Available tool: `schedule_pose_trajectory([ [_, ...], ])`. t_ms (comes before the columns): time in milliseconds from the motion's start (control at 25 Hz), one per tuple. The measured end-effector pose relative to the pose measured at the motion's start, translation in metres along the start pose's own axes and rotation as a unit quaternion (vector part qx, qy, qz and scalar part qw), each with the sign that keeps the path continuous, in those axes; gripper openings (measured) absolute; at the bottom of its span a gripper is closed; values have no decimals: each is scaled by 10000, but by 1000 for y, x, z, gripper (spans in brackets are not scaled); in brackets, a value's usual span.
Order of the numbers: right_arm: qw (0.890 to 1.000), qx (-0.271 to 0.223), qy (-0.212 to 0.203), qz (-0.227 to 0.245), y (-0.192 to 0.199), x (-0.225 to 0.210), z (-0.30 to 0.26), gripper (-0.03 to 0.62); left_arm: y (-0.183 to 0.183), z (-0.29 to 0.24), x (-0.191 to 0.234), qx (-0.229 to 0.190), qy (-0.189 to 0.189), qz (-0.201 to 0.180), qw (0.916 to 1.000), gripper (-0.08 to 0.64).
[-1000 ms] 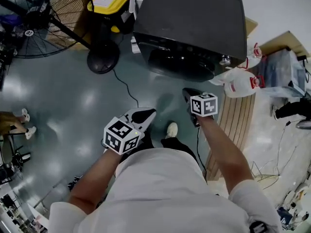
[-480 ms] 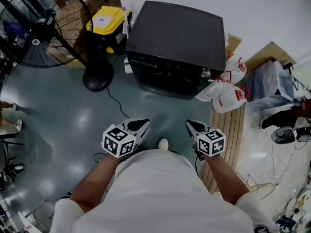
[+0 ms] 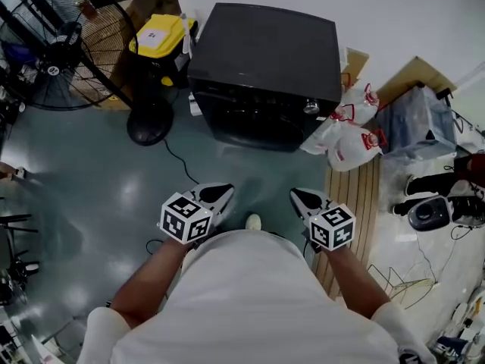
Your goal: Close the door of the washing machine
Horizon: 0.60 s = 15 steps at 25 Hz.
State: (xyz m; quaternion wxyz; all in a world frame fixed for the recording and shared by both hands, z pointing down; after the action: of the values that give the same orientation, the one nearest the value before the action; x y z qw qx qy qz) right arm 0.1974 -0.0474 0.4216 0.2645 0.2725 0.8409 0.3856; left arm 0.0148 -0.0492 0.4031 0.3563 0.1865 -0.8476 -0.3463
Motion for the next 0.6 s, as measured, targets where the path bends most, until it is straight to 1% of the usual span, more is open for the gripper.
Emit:
schedule_pose_trajectory([
  [600, 9995, -92, -192, 216, -2, 6, 2, 8, 8, 2, -3, -5, -205, 59, 9998, 17],
])
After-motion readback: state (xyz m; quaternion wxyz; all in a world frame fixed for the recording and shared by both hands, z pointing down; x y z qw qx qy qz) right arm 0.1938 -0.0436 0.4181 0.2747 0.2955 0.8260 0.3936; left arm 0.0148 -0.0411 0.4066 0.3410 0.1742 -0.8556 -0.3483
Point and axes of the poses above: the fingertips, and each gripper's own axes: z backward along the fingers, x to its left, y out of its underside, the point moved 2 cm from there along z, backward along the fingers, and after that the axes turned 6 degrees about z, right-handed, at the moved point
